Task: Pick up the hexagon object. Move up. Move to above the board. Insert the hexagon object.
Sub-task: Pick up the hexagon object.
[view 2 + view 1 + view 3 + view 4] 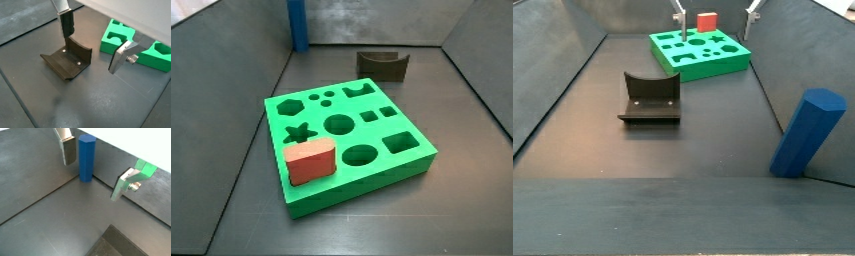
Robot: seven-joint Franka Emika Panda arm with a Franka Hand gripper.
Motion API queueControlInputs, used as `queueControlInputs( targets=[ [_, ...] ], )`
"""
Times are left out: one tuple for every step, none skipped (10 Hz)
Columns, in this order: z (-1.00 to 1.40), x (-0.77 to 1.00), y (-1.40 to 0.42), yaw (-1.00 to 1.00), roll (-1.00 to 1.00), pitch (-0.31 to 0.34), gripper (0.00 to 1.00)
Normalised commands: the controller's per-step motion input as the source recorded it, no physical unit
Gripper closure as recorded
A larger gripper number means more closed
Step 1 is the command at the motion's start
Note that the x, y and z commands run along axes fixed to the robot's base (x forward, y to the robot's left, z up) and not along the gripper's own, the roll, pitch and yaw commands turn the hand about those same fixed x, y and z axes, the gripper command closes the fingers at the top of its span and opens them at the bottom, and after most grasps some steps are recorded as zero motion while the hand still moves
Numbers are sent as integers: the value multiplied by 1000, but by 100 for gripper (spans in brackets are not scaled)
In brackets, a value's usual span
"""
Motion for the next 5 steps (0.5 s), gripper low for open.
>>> queueControlInputs(
  targets=[
    [0, -806, 94, -20, 0, -107, 0],
    [11, -731, 534, 77, -54, -64, 0],
    [0, -794, 551, 71, -33, -44, 0],
    [0, -843, 577, 40, -34, -34, 0],
    [0, -951, 511, 0, 0, -39, 0]
  ],
)
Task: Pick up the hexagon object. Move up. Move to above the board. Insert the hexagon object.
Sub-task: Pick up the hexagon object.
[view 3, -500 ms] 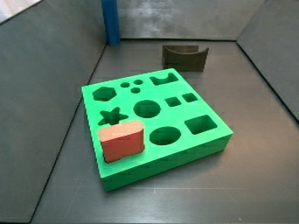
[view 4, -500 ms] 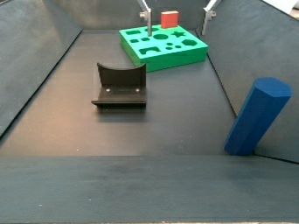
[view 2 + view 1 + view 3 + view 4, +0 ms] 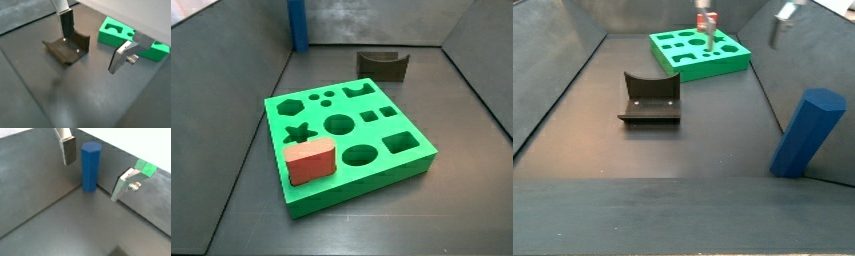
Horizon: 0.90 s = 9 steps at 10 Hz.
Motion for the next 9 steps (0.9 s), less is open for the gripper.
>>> queueControlInputs(
  targets=[
    [0, -851, 543, 0, 0, 0, 0],
    [-34, -814, 571, 31, 0, 0, 0],
    [-40, -889, 514, 9, 9, -1, 0],
    [-71, -903, 449, 11, 36, -7, 0],
    [-151, -669, 440, 186, 27, -4, 0],
    [-260, -420, 271, 443, 30, -56, 0],
    [-274, -371, 257, 594, 30, -59, 0],
    [-300, -211, 277, 711, 13, -40, 0],
    [-254, -69, 337, 823, 11, 0, 0]
  ],
)
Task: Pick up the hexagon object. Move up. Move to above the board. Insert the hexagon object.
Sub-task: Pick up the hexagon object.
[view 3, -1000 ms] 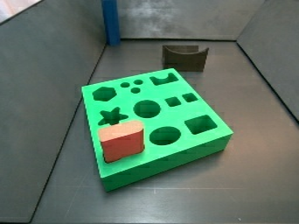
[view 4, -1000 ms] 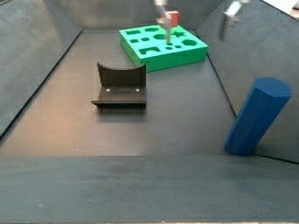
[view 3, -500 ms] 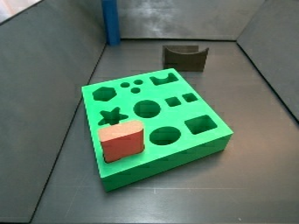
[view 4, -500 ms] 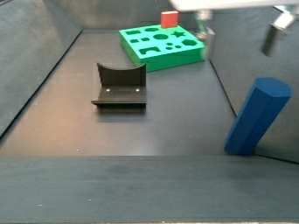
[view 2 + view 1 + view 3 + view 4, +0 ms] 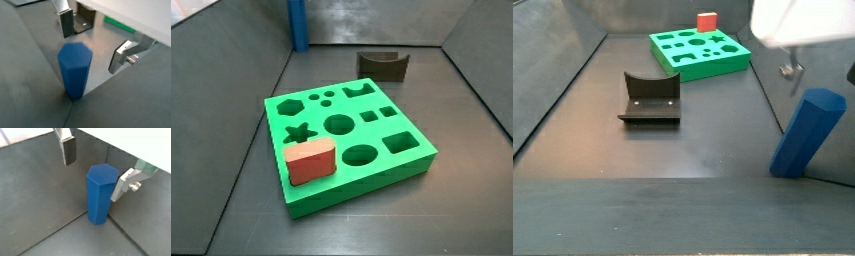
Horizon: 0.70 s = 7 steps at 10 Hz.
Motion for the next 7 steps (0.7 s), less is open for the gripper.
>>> queueControlInputs(
  targets=[
    [0, 0, 366, 754, 39, 56, 0],
    [0, 0, 366, 680, 53, 106, 0],
    [-74, 0, 274, 643, 50, 27, 0],
    [-463, -140, 0, 700, 147, -53, 0],
    [-634, -106, -134, 829, 203, -74, 0],
    [-603, -34, -77, 786, 169, -71, 0],
    [-429, 0, 0, 477, 83, -49, 0]
  ],
)
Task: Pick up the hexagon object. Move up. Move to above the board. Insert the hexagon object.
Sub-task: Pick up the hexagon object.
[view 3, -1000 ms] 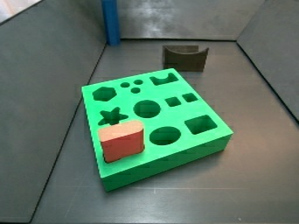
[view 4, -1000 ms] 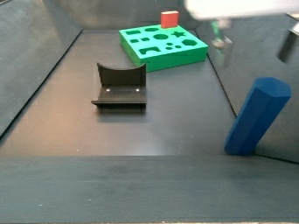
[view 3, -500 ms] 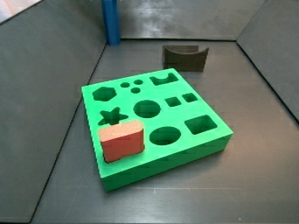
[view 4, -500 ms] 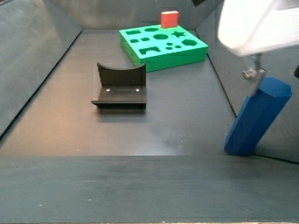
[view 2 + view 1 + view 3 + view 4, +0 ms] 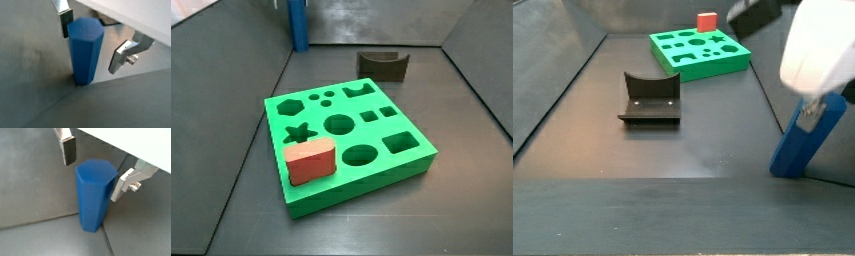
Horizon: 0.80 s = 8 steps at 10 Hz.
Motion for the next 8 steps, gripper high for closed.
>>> queueControlInputs(
  targets=[
    [0, -34, 0, 0, 0, -36, 0],
    [0, -26, 0, 0, 1, 0, 0],
    [0, 0, 0, 0, 0, 0, 0],
    [0, 0, 0, 0, 0, 0, 100],
    [0, 0, 0, 0, 0, 0, 100],
    [0, 0, 0, 0, 0, 0, 100],
    [0, 0, 0, 0, 0, 0, 100],
    [0, 0, 0, 0, 0, 0, 100]
  ],
)
